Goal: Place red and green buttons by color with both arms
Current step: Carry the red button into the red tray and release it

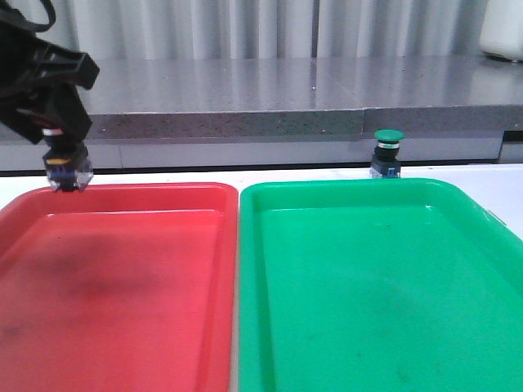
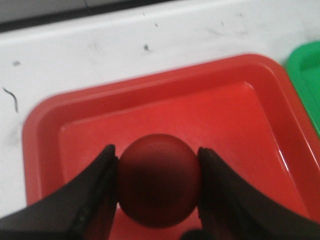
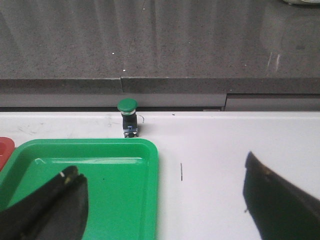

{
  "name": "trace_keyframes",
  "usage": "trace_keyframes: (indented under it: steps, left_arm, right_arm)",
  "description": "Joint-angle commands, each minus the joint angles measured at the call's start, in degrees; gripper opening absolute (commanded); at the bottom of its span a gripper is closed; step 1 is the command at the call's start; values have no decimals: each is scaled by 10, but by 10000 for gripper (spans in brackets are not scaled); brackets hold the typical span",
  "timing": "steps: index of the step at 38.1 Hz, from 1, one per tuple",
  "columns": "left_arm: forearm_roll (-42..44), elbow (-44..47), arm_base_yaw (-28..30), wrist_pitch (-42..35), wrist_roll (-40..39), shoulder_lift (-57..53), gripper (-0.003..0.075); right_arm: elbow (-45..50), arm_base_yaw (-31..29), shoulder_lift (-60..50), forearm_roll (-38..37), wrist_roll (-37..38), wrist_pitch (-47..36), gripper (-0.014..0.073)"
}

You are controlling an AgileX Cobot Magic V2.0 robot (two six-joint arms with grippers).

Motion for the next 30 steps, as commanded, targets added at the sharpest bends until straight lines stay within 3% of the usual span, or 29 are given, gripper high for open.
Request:
trace_keyframes:
  steps: [1,10,21,26,30]
  left_arm:
    - [-17,38,-31,-54,-5,-37,72]
    - [-26,91,-52,-95,-21,-10,94]
    - [-32,91,-52,-76,-21,-10,462]
    - [-36,85,-52,-71,-21,-12,544]
    - [-37,69,-52,-64,-21,-24,547]
  right_arm:
    - [-23,-3,5,2,0,-44,645]
    - [-23,-3,5,2,0,-43,645]
    - [-23,-3,5,2,0,-43,645]
    - [-23,-3,5,2,0,-43,645]
    - [-23,-3,5,2,0,-43,645]
